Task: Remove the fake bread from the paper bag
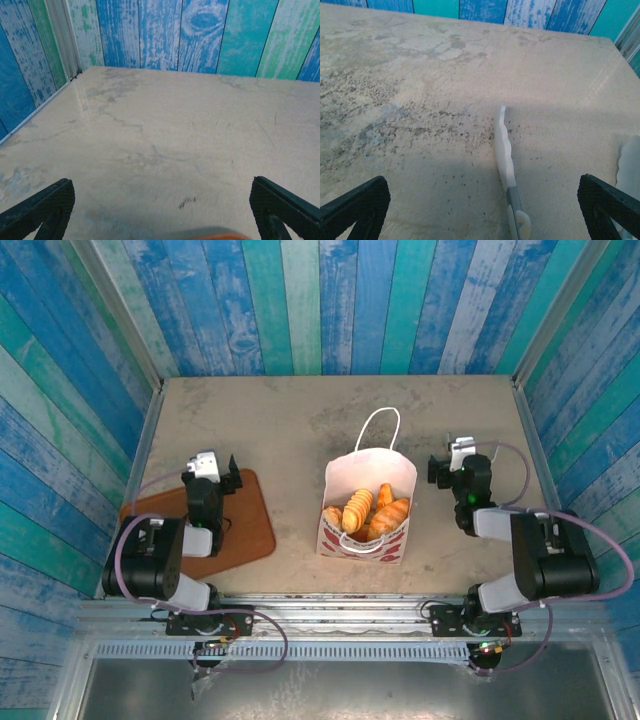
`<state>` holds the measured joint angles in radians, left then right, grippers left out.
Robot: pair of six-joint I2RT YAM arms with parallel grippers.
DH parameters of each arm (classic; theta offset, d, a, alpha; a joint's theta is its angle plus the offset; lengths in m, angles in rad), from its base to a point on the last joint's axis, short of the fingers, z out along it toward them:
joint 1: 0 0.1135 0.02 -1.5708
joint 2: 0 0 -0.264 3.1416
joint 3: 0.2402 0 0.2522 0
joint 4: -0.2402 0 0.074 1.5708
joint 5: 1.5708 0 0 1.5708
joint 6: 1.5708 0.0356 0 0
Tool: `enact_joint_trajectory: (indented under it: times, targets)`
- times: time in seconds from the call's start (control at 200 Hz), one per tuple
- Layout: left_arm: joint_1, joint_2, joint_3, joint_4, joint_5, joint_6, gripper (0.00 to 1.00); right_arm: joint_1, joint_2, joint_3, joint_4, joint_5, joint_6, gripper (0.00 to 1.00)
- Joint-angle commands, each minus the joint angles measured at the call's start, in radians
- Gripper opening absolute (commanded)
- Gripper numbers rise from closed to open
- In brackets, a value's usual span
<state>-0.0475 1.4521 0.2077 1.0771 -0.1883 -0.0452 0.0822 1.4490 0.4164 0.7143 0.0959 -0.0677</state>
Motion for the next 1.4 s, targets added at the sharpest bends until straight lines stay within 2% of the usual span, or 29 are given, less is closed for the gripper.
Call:
enact_joint_trajectory:
  times: [0.0, 0.11, 0.21, 0.235, 0.321, 0.391, 0.471, 0.521, 0.581, 0.676, 0.831, 0.952, 1.072, 1.277, 1.397]
  targets:
    - [0.001, -0.132, 0.042, -0.129, -0.025, -0.013, 0.94, 0.005, -0.095, 0.092, -0.207, -0.027, 0.016, 1.00]
    - [0.001, -0.249, 0.079, -0.288, -0.009, -0.053, 0.94, 0.005, -0.189, 0.160, -0.397, -0.074, 0.068, 1.00]
    - [0.001, -0.321, 0.180, -0.538, 0.086, -0.097, 0.98, 0.004, -0.265, 0.264, -0.618, -0.118, 0.142, 1.00]
    - [0.001, -0.333, 0.209, -0.594, 0.122, -0.110, 1.00, 0.004, -0.281, 0.293, -0.676, -0.144, 0.156, 1.00]
    - [0.000, -0.364, 0.296, -0.715, 0.303, -0.147, 0.93, 0.004, -0.341, 0.396, -0.862, -0.295, 0.160, 1.00]
    - [-0.015, -0.375, 0.365, -0.783, 0.467, -0.195, 0.90, 0.004, -0.385, 0.462, -0.987, -0.348, 0.200, 0.99]
    - [-0.085, -0.373, 0.462, -0.889, 0.582, -0.177, 0.86, 0.004, -0.424, 0.500, -1.076, -0.418, 0.193, 0.98]
    - [-0.138, -0.353, 0.544, -0.976, 0.614, -0.147, 0.84, 0.004, -0.443, 0.533, -1.147, -0.431, 0.179, 0.98]
    - [-0.177, -0.308, 0.641, -1.053, 0.713, -0.148, 0.80, 0.004, -0.461, 0.566, -1.212, -0.441, 0.179, 0.96]
    - [-0.250, -0.241, 0.758, -1.109, 0.825, -0.177, 0.76, 0.004, -0.495, 0.590, -1.229, -0.550, 0.206, 0.95]
    - [-0.392, -0.134, 0.903, -1.151, 0.847, -0.160, 0.80, 0.005, -0.510, 0.624, -1.218, -0.691, 0.272, 0.90]
    - [-0.447, -0.024, 1.015, -1.189, 0.873, -0.153, 0.80, 0.006, -0.513, 0.621, -1.200, -0.714, 0.315, 0.87]
    - [-0.495, 0.110, 1.177, -1.321, 0.892, -0.114, 0.81, 0.005, -0.510, 0.616, -1.204, -0.746, 0.330, 0.84]
    - [-0.541, 0.276, 1.373, -1.465, 0.927, -0.072, 0.81, 0.005, -0.543, 0.585, -1.226, -0.725, 0.322, 0.83]
    - [-0.562, 0.346, 1.466, -1.523, 0.992, -0.059, 0.77, 0.005, -0.558, 0.563, -1.233, -0.707, 0.317, 0.83]
